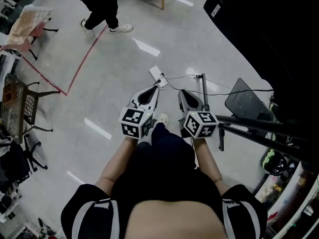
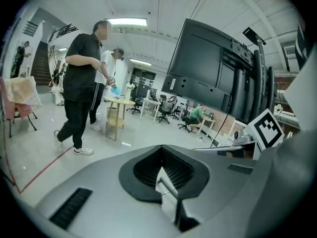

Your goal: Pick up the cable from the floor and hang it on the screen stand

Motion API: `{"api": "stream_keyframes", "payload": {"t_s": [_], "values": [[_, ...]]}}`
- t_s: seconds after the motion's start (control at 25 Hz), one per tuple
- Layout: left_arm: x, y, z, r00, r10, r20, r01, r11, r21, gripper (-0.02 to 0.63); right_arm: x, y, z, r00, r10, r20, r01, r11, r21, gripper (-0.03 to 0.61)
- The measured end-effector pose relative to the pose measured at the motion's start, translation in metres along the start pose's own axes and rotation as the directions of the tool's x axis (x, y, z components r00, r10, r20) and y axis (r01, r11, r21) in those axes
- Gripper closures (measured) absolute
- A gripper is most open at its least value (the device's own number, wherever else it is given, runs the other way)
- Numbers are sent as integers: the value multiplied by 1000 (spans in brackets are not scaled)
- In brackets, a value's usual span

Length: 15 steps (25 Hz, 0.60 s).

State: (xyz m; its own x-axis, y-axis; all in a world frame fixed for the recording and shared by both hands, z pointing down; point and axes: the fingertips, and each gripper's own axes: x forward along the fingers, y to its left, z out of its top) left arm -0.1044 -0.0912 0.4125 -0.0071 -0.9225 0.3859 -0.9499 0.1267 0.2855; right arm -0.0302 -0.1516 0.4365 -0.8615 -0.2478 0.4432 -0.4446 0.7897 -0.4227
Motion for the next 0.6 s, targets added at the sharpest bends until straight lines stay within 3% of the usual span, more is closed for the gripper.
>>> {"api": "stream_keyframes", "payload": {"t_s": [0.32, 0.6], "values": [[24, 45, 1, 996, 88, 21, -89, 995, 36, 606, 48, -19, 6, 997, 43, -62, -47, 997, -67, 554], [39, 75, -10, 997, 73, 7, -73, 997, 34, 607, 79, -38, 7, 997, 1, -80, -9, 996, -91, 554]]}}
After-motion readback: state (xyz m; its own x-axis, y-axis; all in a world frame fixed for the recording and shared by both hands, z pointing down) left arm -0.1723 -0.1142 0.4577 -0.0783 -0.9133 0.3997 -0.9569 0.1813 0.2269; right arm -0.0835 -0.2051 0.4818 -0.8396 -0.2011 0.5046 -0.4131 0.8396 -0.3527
